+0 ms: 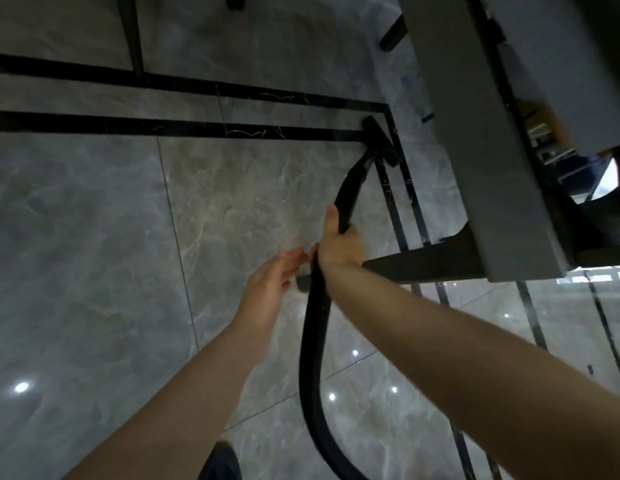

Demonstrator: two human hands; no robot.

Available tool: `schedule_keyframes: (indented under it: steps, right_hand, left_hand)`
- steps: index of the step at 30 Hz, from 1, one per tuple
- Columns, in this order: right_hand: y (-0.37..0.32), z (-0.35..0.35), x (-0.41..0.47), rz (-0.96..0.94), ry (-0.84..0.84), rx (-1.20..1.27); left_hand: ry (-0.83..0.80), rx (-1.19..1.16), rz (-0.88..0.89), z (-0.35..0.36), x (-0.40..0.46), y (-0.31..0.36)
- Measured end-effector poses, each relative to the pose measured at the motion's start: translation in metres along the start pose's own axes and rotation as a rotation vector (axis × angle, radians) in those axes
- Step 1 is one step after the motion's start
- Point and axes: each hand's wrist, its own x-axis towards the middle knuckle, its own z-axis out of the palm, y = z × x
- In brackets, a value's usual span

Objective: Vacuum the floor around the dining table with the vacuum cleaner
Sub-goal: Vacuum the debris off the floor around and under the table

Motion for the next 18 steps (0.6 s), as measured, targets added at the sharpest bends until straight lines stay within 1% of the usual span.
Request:
schedule_keyframes:
  steps: [3,7,9,10,12,14,17,18]
  right_hand:
    - [-0.005,-0.007,0.01,0.059,0.049,0.061]
    - [-0.033,-0.051,0.061,0.139,-0.001,0.111]
    - [-0.034,-0.052,0.074,0.123,0.013,0.104]
    - [-0.033,-0.043,0.069,0.088,0.014,0.054]
    - [-0.023,-0.016,0.033,0.007,-0.007,-0.025]
    - [0.001,0.007,-0.024,-0.004,-0.062,-0.051]
    - [0.048,0.012,-0.109,0.058,-0.2,0.078]
    - [0.056,0.009,-0.117,0.074,-0.233,0.117]
  left_hand:
    - [-0.015,0.031,0.036,-0.004,0.001,0.005]
    - [-0.015,0.031,0.082,-0.024,0.004,0.004]
    - [0.017,0.056,0.068,-0.036,0.003,-0.003]
    - [0.046,0.066,0.053,-0.041,0.003,-0.005]
    - [0.093,0.069,0.025,-0.044,0.0,-0.006]
    - [0.136,0.08,0.023,-0.04,-0.004,0.0]
    - [0.143,0.107,0.024,-0.029,-0.005,0.014]
    - [0.128,0.128,0.026,-0.026,-0.005,0.02]
